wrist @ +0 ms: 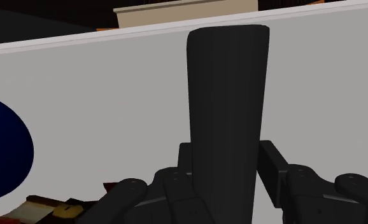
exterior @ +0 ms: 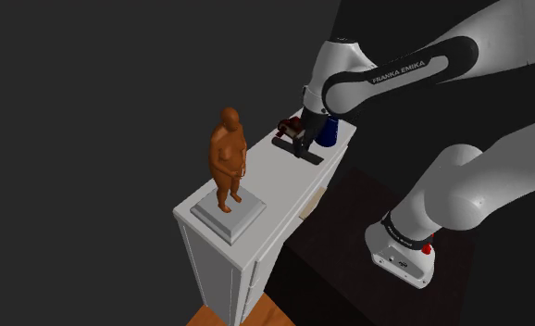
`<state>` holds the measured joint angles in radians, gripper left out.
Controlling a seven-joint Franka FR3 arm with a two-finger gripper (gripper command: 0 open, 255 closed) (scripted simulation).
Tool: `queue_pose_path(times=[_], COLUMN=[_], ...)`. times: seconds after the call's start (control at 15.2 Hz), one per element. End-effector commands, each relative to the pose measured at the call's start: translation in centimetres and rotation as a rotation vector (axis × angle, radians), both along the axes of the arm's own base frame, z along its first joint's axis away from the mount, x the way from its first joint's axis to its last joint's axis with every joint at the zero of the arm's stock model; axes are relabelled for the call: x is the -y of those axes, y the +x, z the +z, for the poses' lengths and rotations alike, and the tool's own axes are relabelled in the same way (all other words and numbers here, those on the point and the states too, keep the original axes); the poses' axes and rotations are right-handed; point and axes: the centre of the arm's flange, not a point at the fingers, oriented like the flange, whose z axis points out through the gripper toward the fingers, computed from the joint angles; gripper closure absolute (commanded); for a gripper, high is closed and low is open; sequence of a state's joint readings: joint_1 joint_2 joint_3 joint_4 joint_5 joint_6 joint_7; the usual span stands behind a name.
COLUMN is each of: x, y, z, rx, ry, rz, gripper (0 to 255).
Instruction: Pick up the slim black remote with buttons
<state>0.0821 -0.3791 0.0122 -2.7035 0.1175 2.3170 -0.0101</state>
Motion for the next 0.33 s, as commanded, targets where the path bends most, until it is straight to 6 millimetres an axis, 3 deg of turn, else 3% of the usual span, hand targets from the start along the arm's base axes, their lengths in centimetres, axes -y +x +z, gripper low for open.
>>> queue_pose_path(times=[0.0,0.26], x=[-0.1,-0.1], y=[0.0,0.0], z=[1.1,2.2], rx=[0.000,0.000], ry=[0.000,0.000], rz=[0.000,0.000], gripper=[255,255])
